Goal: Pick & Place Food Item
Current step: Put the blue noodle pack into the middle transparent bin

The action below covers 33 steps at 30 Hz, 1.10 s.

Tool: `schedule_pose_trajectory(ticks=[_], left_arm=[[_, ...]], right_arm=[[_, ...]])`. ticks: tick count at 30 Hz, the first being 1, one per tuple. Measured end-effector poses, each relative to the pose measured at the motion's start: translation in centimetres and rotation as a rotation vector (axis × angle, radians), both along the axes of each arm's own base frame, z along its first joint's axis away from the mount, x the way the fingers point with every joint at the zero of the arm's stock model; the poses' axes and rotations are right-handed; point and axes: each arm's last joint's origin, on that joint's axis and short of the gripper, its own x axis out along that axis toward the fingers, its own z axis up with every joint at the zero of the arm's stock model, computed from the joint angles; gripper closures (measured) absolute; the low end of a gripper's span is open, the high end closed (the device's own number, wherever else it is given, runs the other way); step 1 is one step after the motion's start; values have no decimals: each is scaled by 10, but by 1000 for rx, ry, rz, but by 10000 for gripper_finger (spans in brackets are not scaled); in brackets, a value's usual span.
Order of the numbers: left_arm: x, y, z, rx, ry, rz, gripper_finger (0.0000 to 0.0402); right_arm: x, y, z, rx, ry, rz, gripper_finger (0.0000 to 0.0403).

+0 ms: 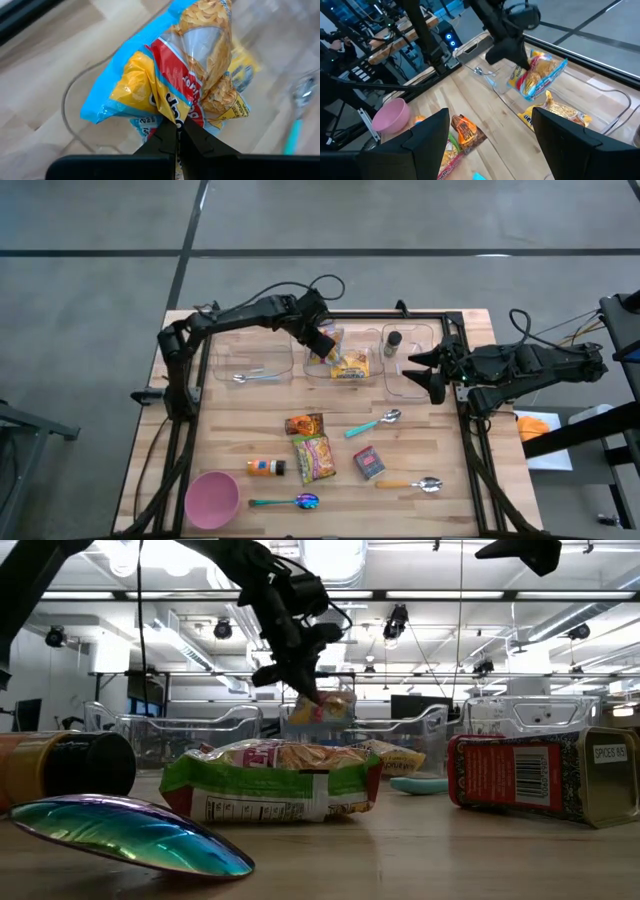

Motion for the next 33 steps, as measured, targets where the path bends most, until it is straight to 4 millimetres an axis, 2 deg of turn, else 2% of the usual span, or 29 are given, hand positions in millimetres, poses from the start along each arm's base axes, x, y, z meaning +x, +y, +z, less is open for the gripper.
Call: schedule_pose_trajectory(ticks=[24, 33], left_arm=[[0, -27, -11, 25, 149, -102, 397], [-7, -31, -27, -7, 200, -87, 397]], right_arm=[[0, 0, 0, 0, 1, 1, 125], [0, 0, 0, -4, 2, 2, 125]])
